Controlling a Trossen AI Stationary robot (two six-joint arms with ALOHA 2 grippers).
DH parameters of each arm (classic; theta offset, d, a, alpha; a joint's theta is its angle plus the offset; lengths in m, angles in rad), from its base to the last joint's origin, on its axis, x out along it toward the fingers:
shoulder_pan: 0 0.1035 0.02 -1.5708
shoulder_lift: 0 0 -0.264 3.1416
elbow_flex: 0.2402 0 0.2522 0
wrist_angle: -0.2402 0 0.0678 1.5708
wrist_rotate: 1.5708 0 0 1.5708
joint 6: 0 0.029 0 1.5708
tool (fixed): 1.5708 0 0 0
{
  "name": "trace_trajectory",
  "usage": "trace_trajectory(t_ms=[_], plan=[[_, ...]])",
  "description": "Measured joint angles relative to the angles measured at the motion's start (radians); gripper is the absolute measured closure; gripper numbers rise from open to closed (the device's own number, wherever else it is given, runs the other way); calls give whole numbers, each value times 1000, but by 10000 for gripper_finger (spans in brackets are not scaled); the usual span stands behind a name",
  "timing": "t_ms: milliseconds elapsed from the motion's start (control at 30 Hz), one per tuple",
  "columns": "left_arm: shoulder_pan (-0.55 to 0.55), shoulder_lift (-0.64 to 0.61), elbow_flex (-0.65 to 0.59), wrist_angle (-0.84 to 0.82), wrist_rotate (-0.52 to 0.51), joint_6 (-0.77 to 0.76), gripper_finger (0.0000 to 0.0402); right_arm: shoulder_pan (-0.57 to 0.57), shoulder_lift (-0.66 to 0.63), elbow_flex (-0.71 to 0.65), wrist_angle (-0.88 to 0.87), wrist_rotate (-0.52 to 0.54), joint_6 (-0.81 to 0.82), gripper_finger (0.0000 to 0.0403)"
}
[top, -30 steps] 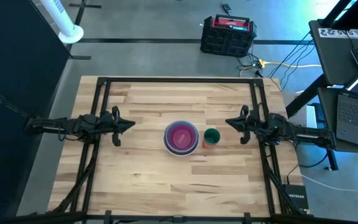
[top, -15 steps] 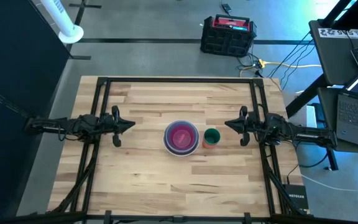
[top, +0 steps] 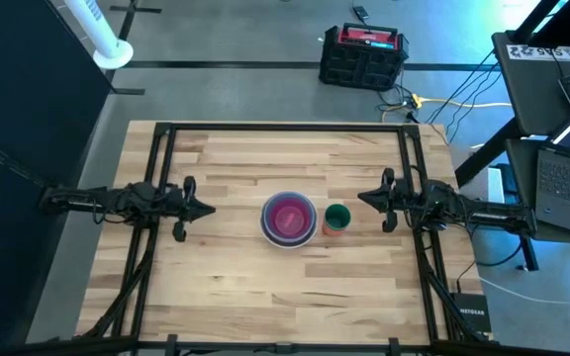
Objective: Nest bowls inside each other
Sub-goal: Return to Home Position
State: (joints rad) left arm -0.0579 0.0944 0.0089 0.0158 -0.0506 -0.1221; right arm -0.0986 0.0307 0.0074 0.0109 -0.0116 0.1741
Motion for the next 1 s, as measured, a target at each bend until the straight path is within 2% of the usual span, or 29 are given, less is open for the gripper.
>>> trace_trajectory(t_ms=[467,1000], plan=[[43,0,0,-1,2,31,402,0,0,0,0,-1,0,403],[45,0,0,-2,2,-8,401,0,0,0,0,-6,0,403]])
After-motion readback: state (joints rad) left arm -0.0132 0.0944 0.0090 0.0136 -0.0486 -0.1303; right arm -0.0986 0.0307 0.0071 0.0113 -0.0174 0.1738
